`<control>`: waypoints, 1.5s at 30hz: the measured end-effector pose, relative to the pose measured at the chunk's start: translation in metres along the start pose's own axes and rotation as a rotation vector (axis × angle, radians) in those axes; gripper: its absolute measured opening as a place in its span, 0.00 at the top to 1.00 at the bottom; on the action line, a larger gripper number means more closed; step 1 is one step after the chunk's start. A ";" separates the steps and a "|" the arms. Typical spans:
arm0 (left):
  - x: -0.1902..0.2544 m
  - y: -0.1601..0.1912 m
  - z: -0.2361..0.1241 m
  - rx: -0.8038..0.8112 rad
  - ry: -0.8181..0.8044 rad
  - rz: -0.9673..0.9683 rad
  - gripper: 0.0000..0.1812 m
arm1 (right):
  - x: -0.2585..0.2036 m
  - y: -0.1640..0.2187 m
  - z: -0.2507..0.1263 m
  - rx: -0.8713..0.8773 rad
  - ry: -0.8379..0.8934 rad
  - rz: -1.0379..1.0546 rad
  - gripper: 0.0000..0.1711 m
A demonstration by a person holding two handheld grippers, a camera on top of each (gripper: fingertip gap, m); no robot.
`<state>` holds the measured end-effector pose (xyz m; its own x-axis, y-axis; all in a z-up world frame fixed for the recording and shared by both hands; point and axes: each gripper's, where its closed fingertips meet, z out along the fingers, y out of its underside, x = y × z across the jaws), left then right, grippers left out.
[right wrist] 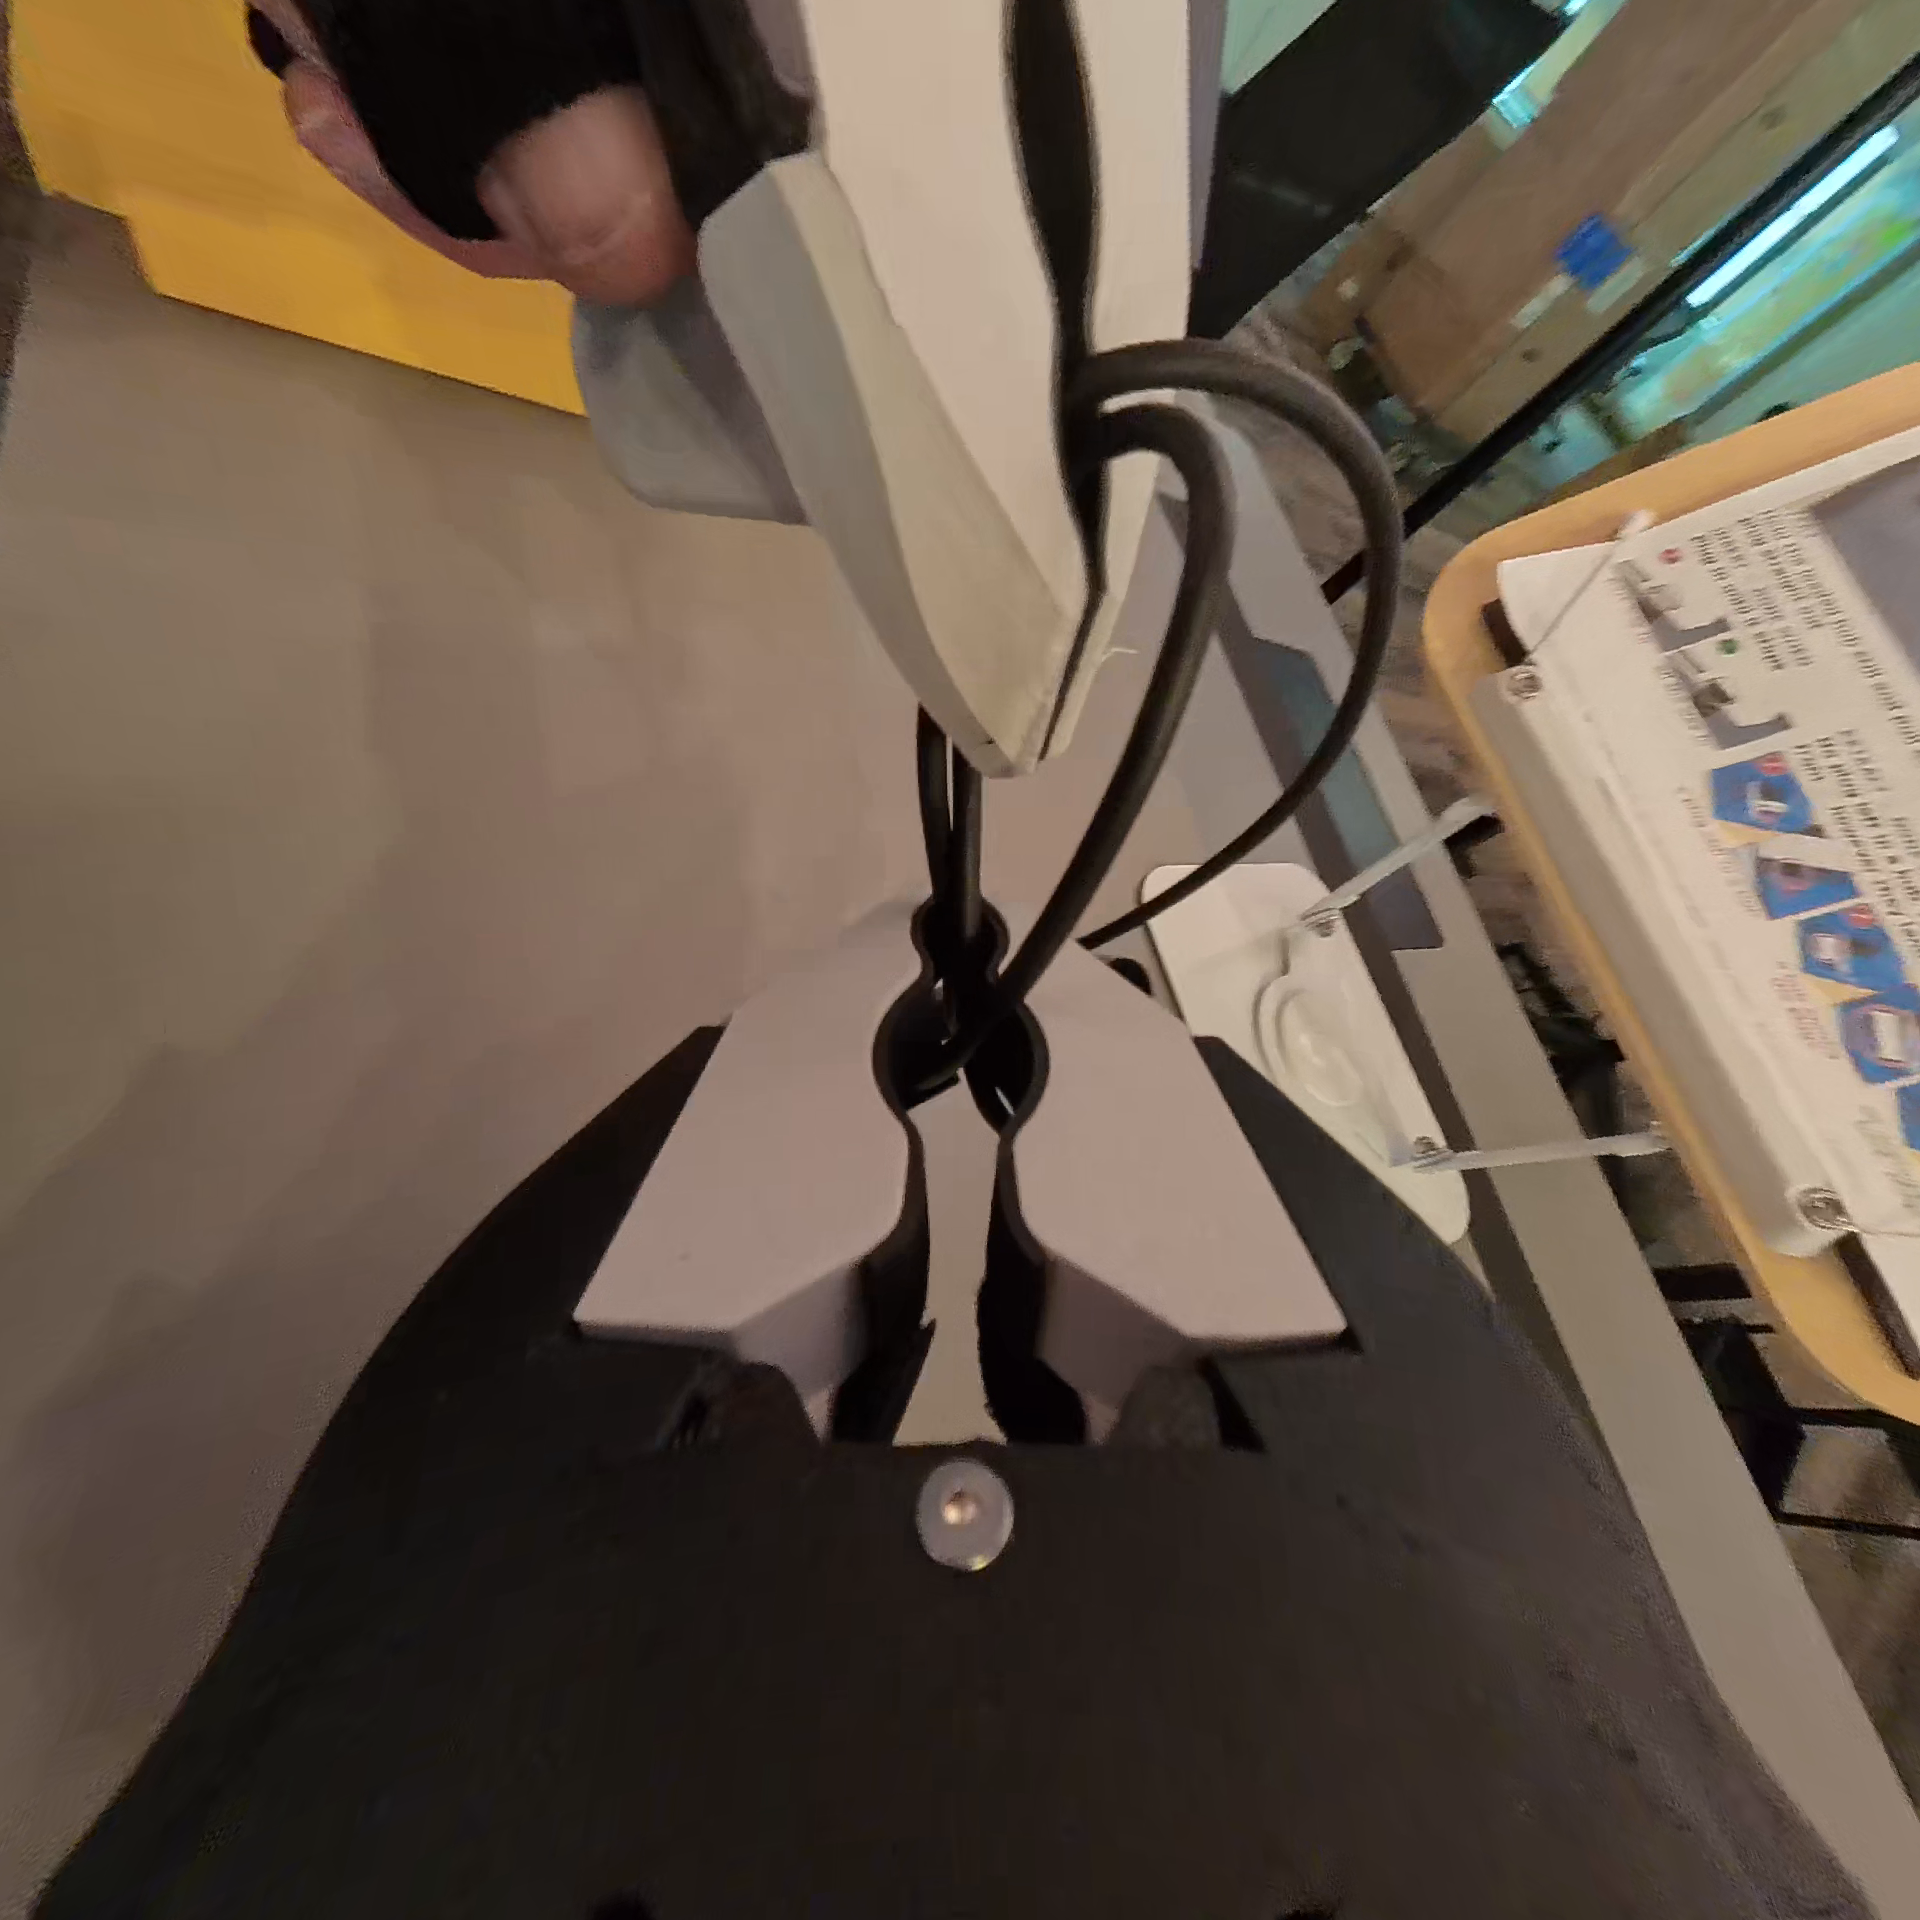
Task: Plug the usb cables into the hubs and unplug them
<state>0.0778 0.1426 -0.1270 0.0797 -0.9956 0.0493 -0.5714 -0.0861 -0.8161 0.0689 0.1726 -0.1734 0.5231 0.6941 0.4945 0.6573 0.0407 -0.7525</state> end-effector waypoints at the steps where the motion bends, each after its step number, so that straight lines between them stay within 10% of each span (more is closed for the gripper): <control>1: -0.001 -0.001 0.000 0.001 -0.030 0.030 0.99 | 0.003 -0.001 0.000 0.015 0.021 0.002 1.00; 15: -0.012 -0.008 -0.008 -0.067 -0.214 0.181 1.00 | 0.027 -0.006 -0.011 0.180 0.130 0.079 0.82; 28: -0.007 -0.012 0.002 -0.078 -0.151 0.124 1.00 | 0.026 -0.023 0.009 0.223 0.138 0.108 0.26; 34: 0.000 -0.016 0.007 -0.055 -0.113 0.104 1.00 | 0.030 -0.027 0.020 0.293 0.071 0.235 0.61; 45: -0.010 -0.022 -0.006 0.024 -0.059 -0.011 1.00 | 0.018 -0.031 0.011 0.308 -0.091 0.228 0.94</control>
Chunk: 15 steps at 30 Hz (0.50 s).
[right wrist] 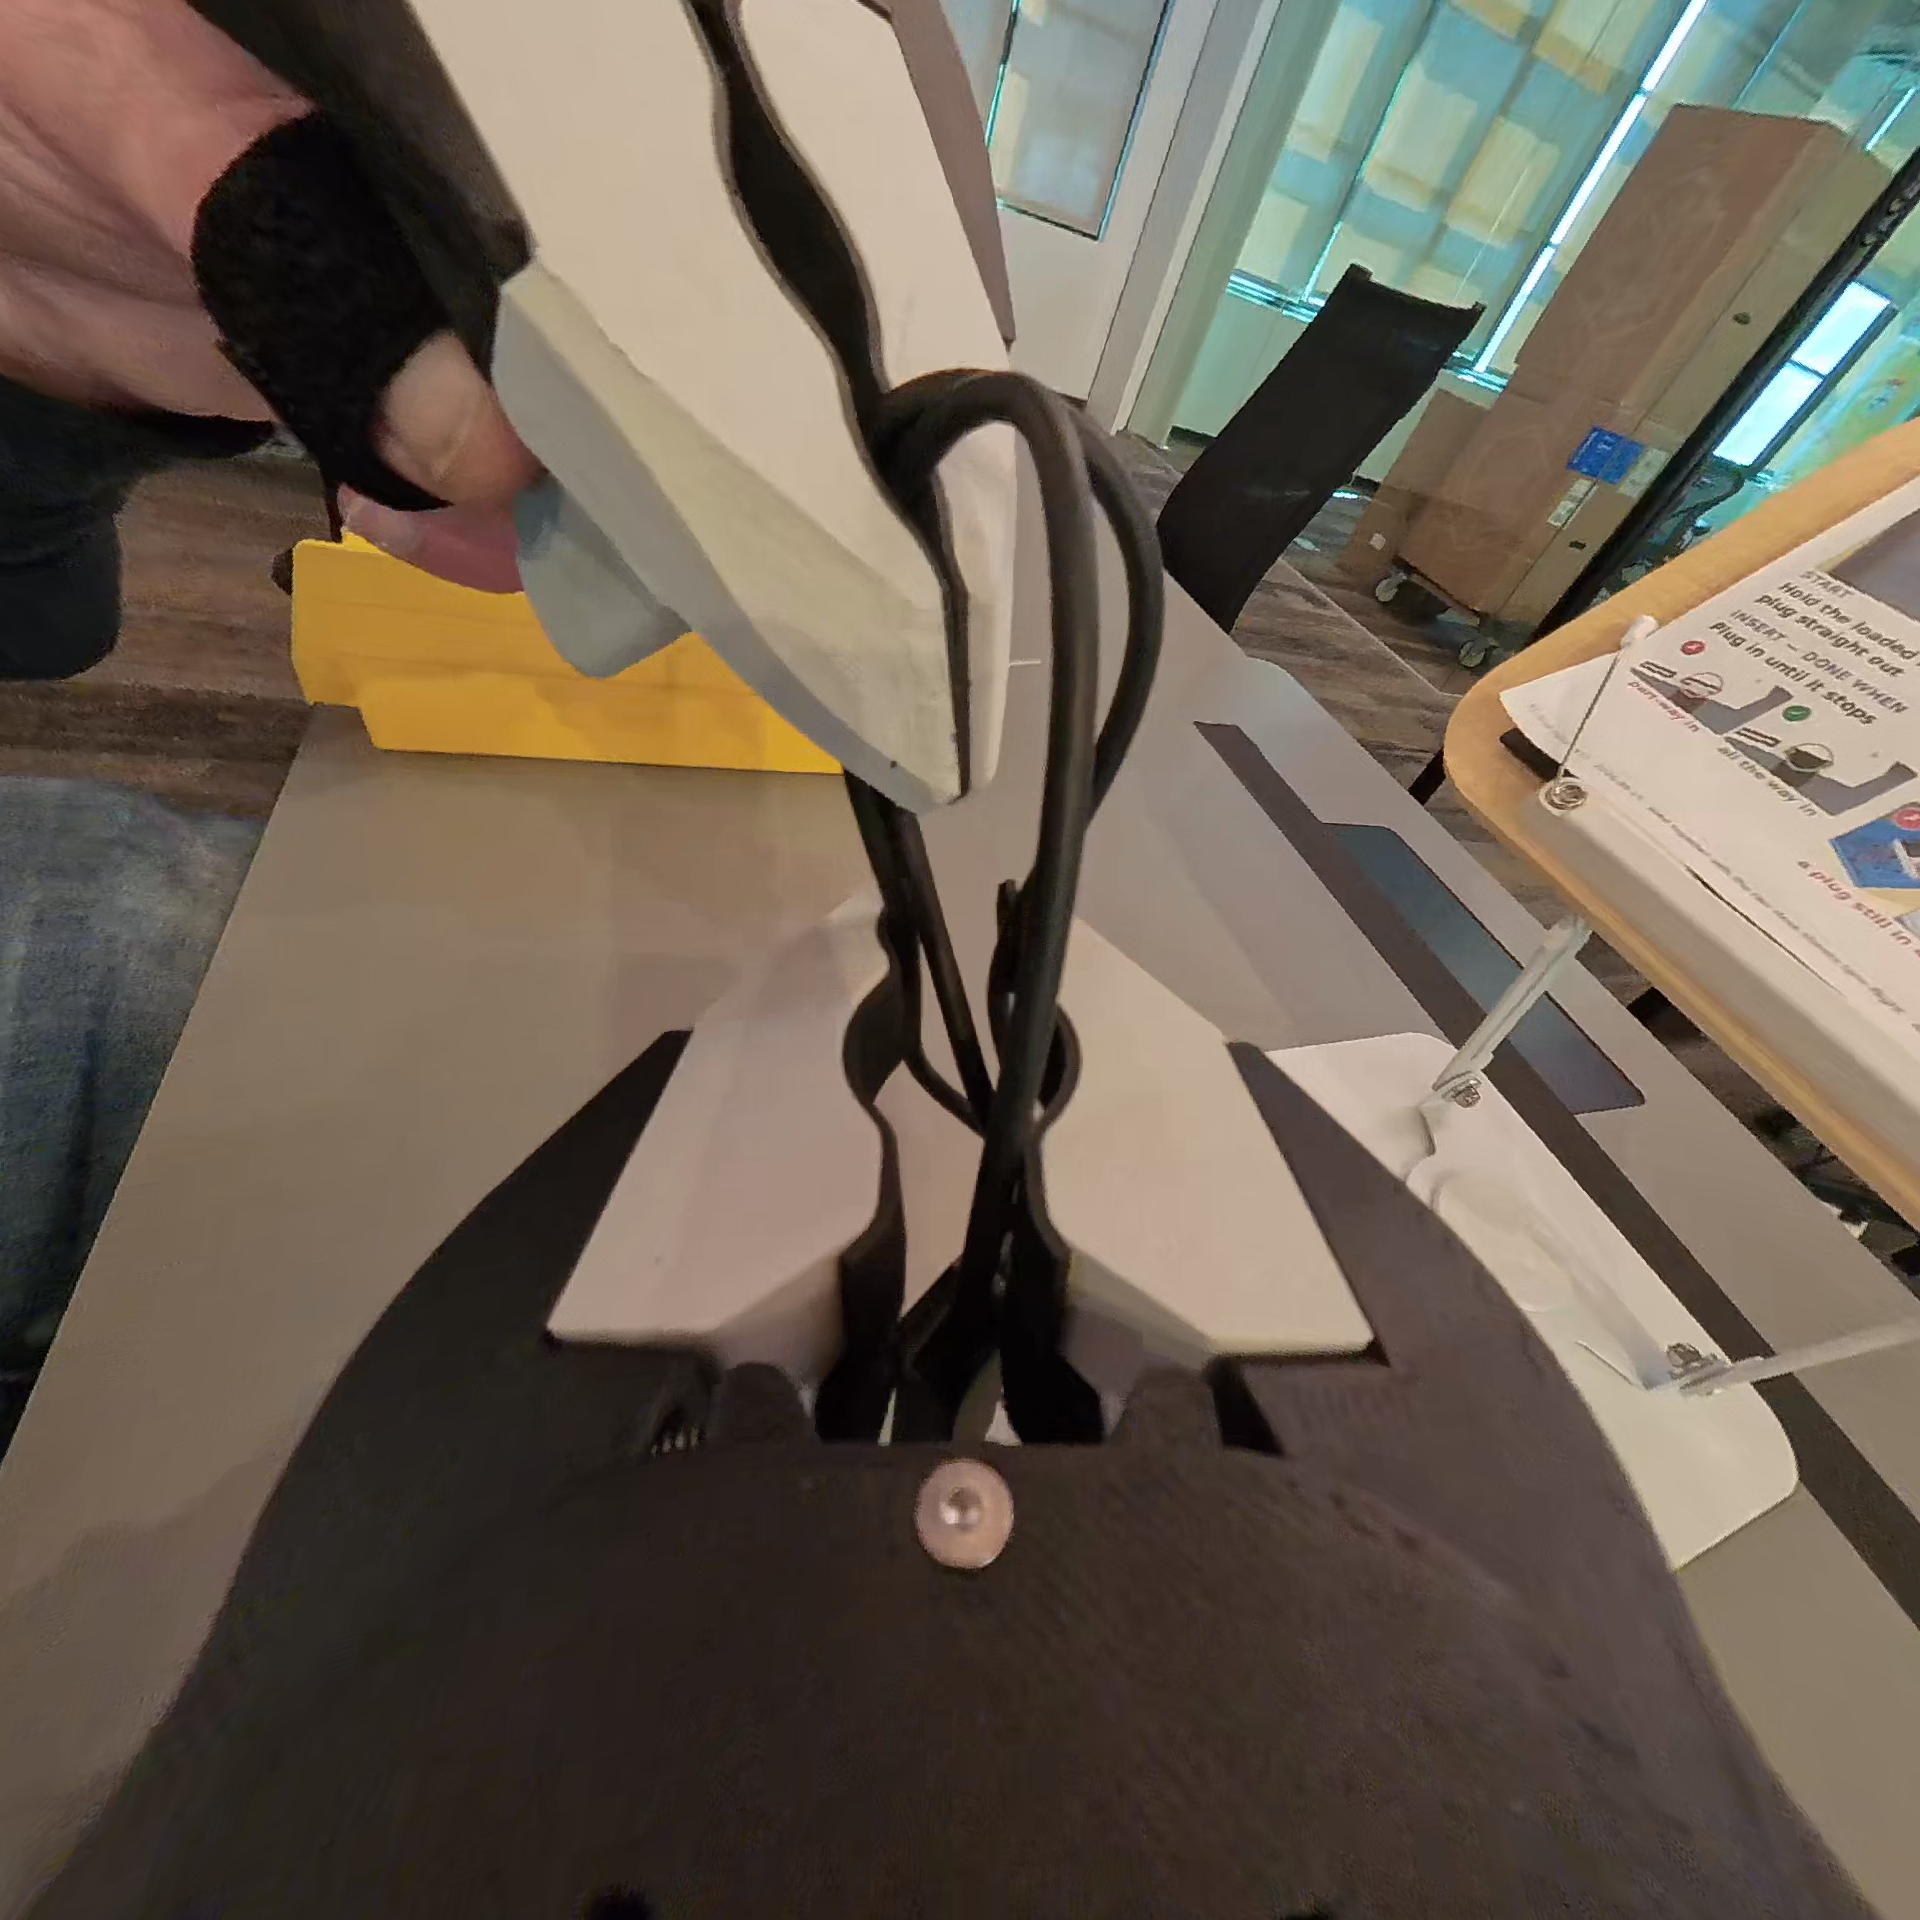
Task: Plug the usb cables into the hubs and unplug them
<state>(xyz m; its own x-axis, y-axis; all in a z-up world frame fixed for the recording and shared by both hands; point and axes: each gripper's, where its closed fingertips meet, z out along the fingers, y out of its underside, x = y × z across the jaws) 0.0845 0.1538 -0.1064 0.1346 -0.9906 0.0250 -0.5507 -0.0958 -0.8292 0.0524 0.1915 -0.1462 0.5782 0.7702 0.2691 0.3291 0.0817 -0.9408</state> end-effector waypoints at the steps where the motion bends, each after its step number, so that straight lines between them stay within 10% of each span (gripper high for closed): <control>1: -0.001 0.000 0.000 0.003 0.000 -0.008 1.00 | -0.001 0.000 -0.001 -0.006 -0.009 -0.008 0.97; 15: 0.004 -0.003 -0.011 0.147 0.097 0.006 0.87 | -0.016 0.000 -0.008 -0.077 -0.180 0.014 1.00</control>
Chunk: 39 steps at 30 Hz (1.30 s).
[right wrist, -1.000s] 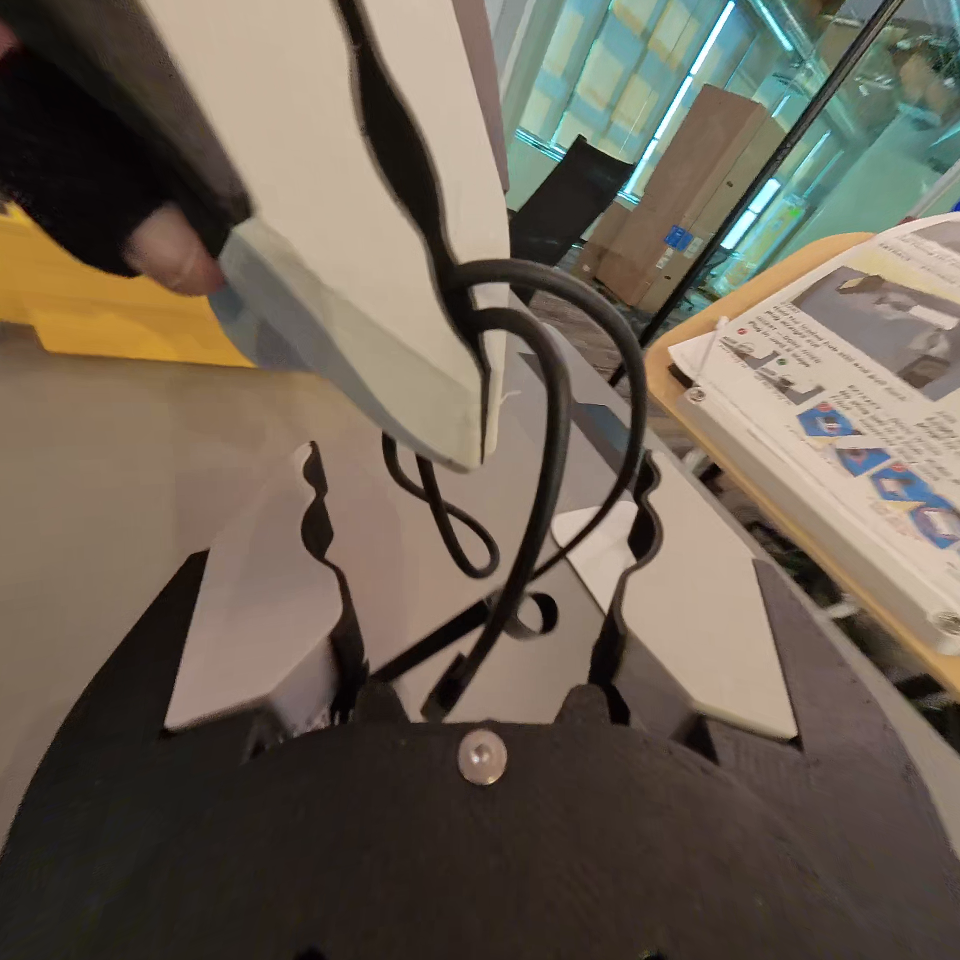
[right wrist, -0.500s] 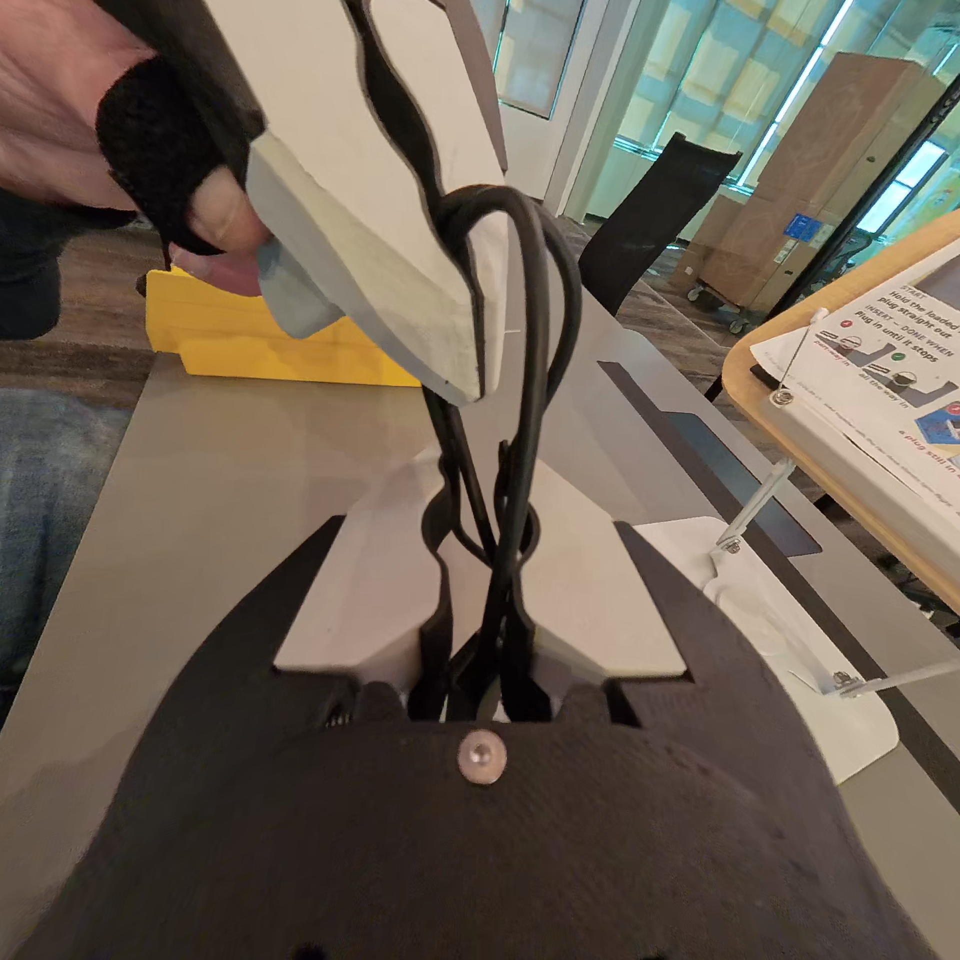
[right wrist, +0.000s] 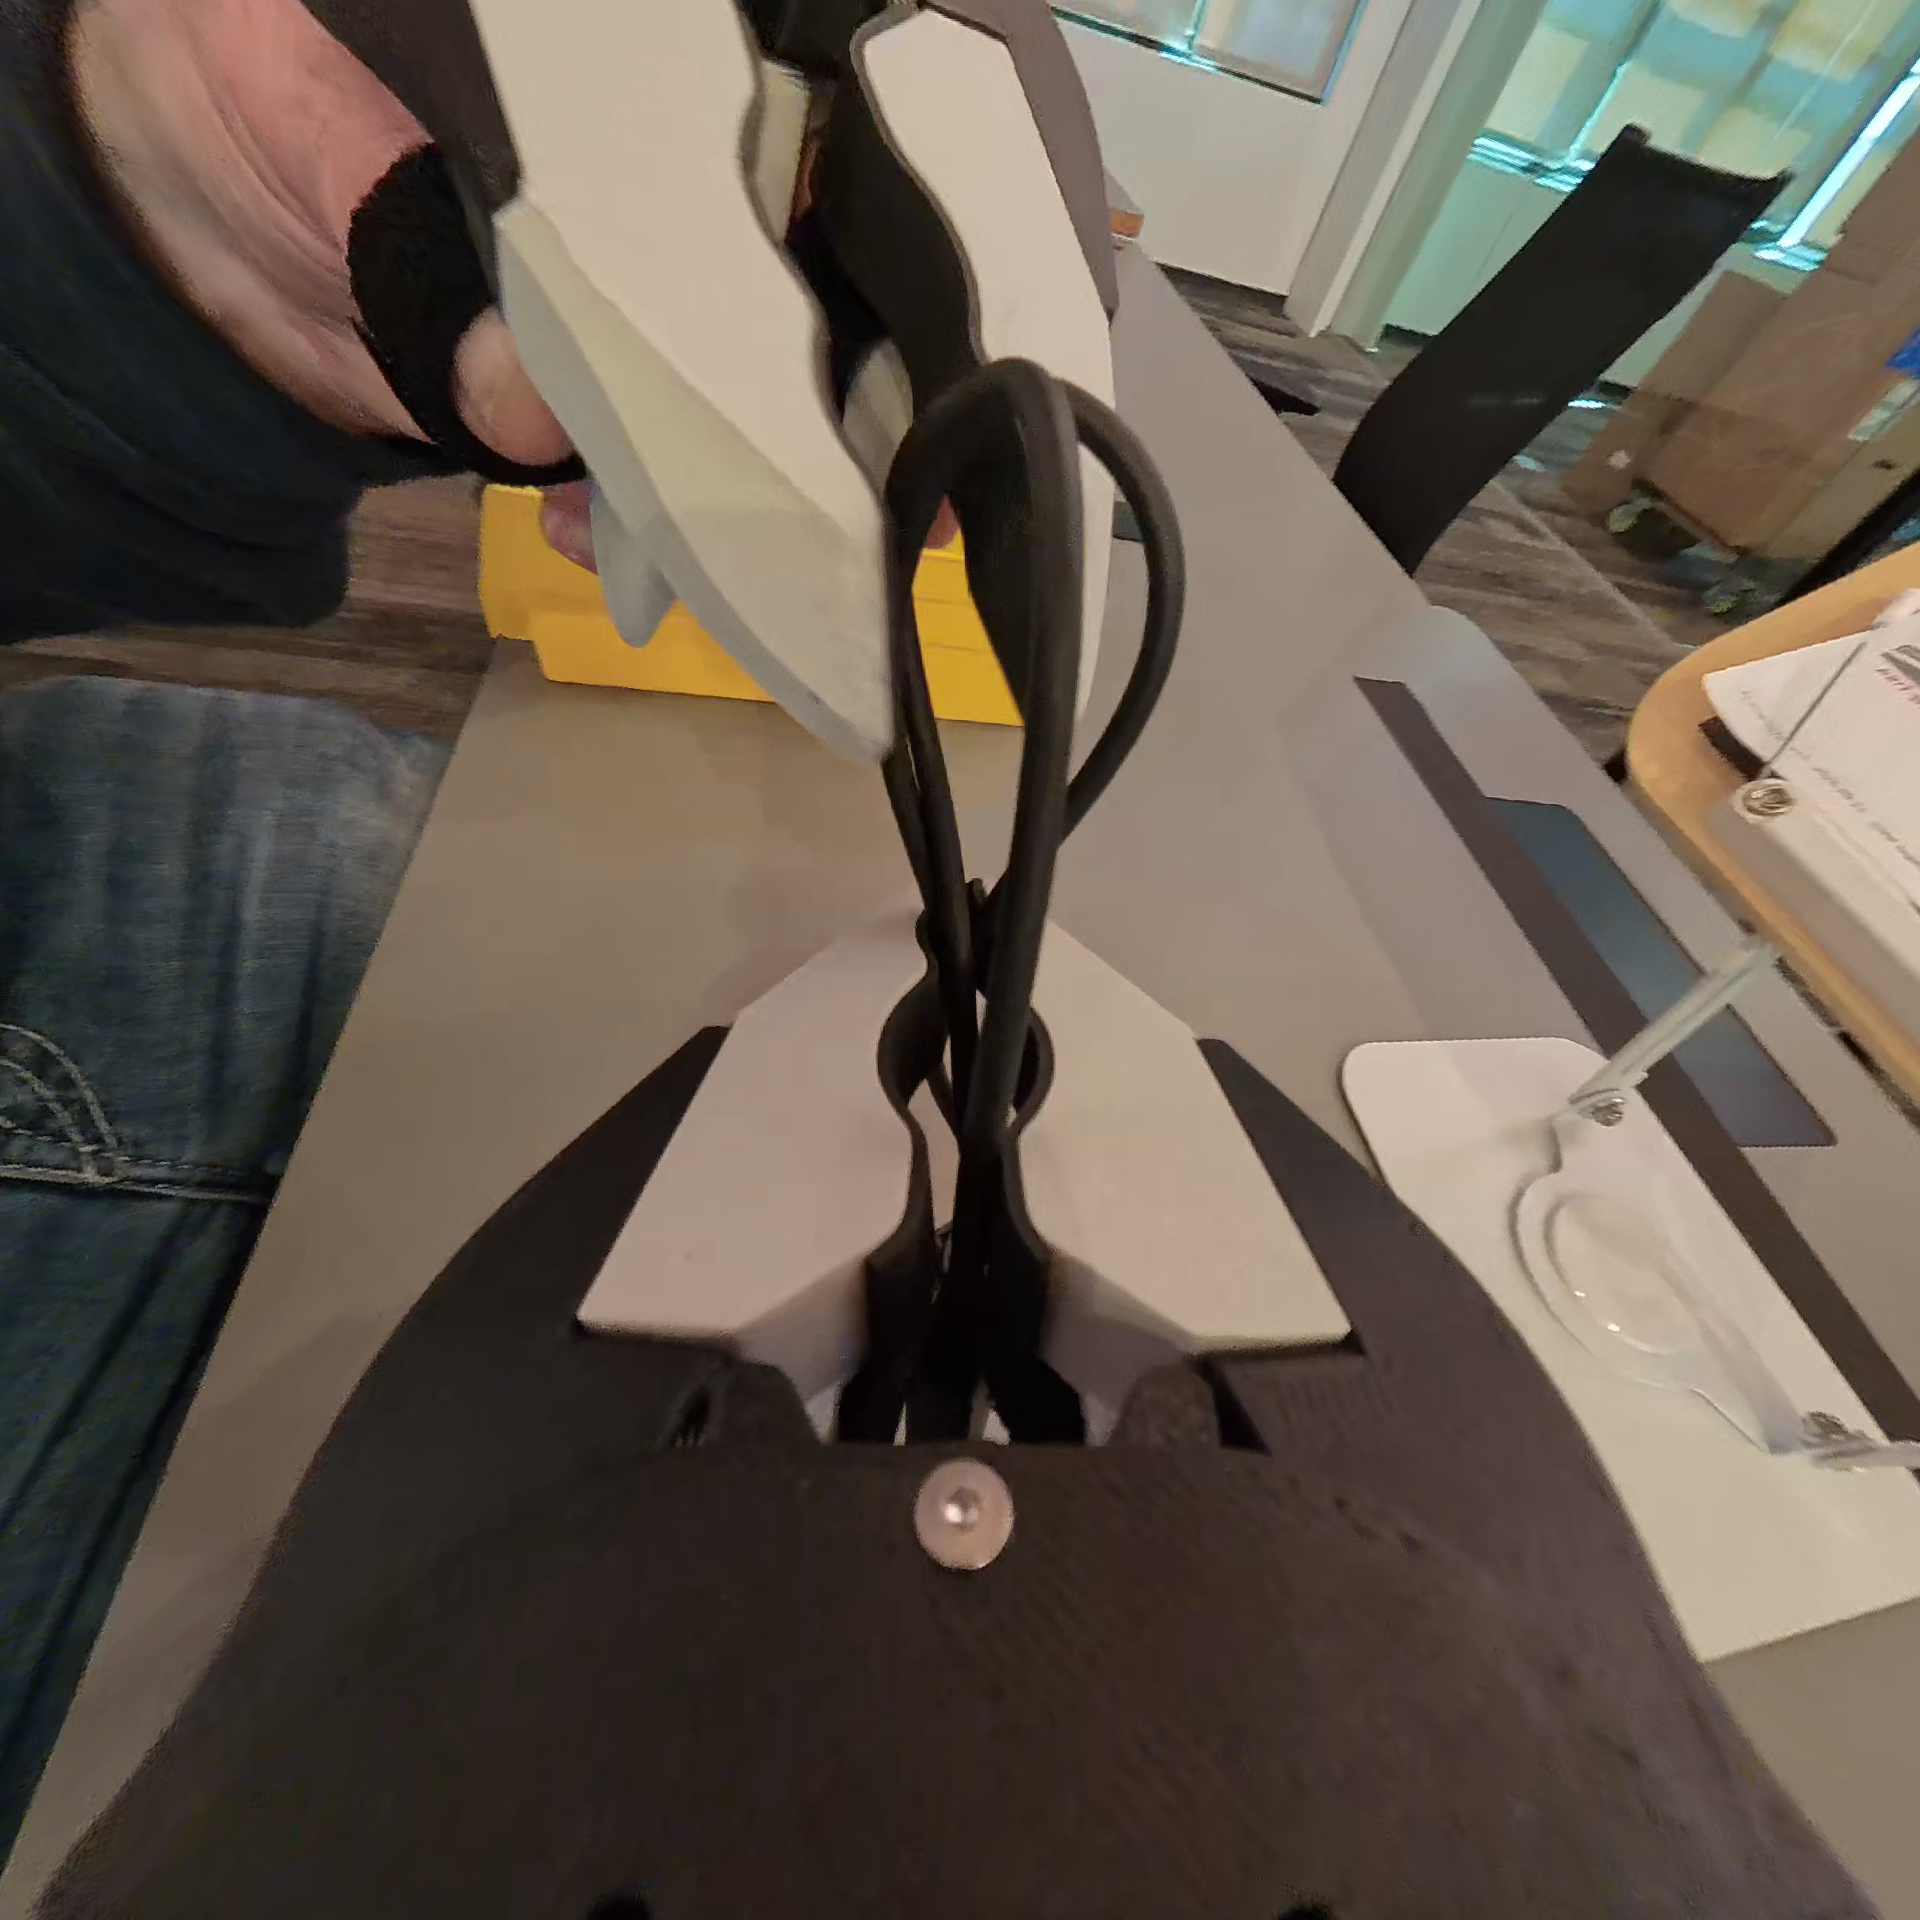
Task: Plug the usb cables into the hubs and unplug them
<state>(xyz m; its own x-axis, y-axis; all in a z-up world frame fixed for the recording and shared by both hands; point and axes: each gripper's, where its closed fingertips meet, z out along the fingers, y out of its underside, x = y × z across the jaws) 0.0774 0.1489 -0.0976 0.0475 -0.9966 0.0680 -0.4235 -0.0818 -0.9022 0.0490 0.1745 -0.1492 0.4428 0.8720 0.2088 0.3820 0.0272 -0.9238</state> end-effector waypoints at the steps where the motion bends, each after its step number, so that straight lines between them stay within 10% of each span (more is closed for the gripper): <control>1: 0.000 -0.003 -0.005 0.028 0.000 0.018 0.83 | 0.000 0.000 -0.001 0.008 -0.018 0.016 1.00; 10: 0.017 -0.026 -0.015 -0.202 -0.372 0.885 0.57 | -0.003 0.001 0.001 -0.075 -0.162 0.118 1.00; 16: -0.012 -0.002 -0.009 -0.612 -0.412 1.345 0.62 | -0.014 0.000 0.008 -0.146 -0.247 0.151 1.00; 27: -0.039 0.025 -0.012 -0.914 -0.379 1.523 0.84 | -0.032 0.003 0.012 -0.212 -0.336 0.145 1.00; 39: -0.049 0.031 -0.010 -0.901 -0.469 1.509 0.98 | -0.031 0.006 0.010 -0.232 -0.336 0.129 1.00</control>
<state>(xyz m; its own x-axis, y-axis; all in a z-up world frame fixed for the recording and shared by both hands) 0.0524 0.1951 -0.1247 -0.6420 -0.1421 -0.7534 -0.6371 0.6456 0.4211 0.0295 0.1529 -0.1648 0.2246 0.9729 -0.0550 0.5306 -0.1695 -0.8305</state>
